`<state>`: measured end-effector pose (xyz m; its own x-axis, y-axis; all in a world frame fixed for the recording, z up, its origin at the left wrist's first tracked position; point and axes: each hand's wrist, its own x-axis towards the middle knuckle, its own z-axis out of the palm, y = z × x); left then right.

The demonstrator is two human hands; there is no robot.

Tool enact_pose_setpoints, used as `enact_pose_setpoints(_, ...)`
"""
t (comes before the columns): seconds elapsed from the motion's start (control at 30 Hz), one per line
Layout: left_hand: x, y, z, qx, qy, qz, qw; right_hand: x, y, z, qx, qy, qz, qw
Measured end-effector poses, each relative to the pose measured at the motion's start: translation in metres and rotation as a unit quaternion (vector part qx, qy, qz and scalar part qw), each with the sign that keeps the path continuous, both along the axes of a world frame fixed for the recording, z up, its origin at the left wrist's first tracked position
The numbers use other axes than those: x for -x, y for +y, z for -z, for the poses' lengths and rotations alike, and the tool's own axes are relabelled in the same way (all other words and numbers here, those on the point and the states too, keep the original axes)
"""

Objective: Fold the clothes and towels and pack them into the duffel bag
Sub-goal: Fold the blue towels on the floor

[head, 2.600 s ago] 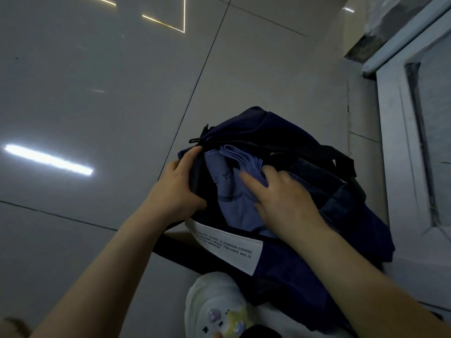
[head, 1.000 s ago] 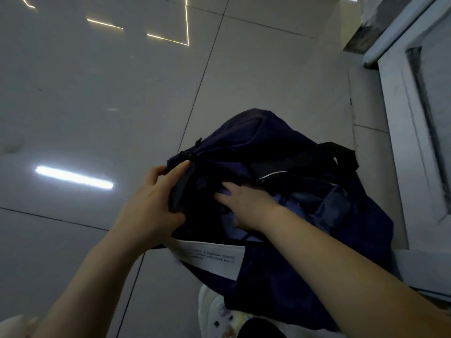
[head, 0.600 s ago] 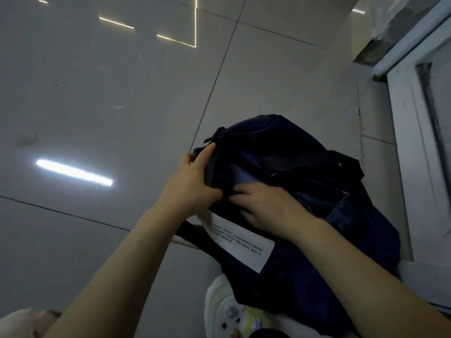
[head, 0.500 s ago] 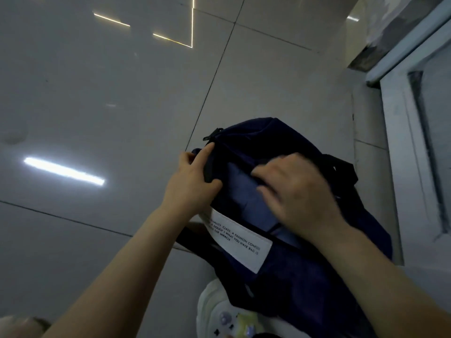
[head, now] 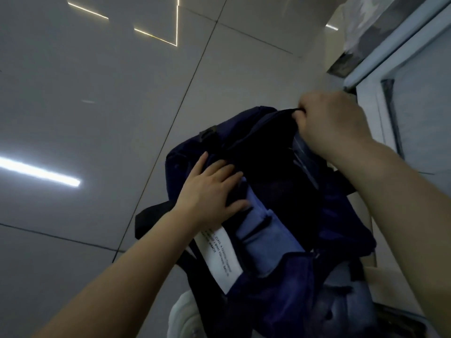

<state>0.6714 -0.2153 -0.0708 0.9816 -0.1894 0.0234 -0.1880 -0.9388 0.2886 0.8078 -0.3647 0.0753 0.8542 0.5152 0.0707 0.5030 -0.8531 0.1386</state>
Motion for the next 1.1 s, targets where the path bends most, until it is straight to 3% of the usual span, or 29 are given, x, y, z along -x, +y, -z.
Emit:
enact_pose_setpoints(0.1,-0.003,0.002,0.012,-0.034,0.042,0.037,0.998,0.001,0.003,0.009,0.018,0.011,-0.016,1.000)
enact_pose_setpoints(0.23,-0.016,0.004,0.014,-0.055,-0.043,-0.005,0.998,0.002,0.003,0.013,0.027,0.038,-0.008,0.999)
enact_pose_setpoints(0.37,-0.037,0.003,0.008,-0.117,-0.011,-0.021,0.993,0.004,0.004,0.015,0.046,0.036,-0.015,0.998)
enact_pose_setpoints(0.43,-0.038,0.001,0.006,-0.130,-0.048,-0.031,0.990,0.005,0.004,0.013,0.047,0.037,-0.011,0.998)
enact_pose_setpoints(0.63,-0.035,0.005,0.017,-0.168,-0.125,0.016,0.978,0.004,0.003,0.011,0.051,0.048,0.004,0.998)
enact_pose_setpoints(0.77,-0.031,0.003,0.021,-0.157,-0.168,0.166,0.959,0.002,0.005,0.014,0.069,0.056,0.007,0.996)
enact_pose_setpoints(0.87,-0.037,-0.001,0.026,-0.123,-0.123,0.244,0.954,0.000,0.006,0.015,0.078,0.055,0.004,0.995)
enact_pose_setpoints(0.97,-0.044,-0.004,0.030,-0.120,-0.111,0.250,0.954,-0.002,0.005,0.014,0.080,0.055,0.006,0.995)
enact_pose_setpoints(1.1,-0.040,-0.005,0.028,-0.050,-0.201,0.206,0.956,-0.002,0.004,0.014,0.071,0.056,0.016,0.996)
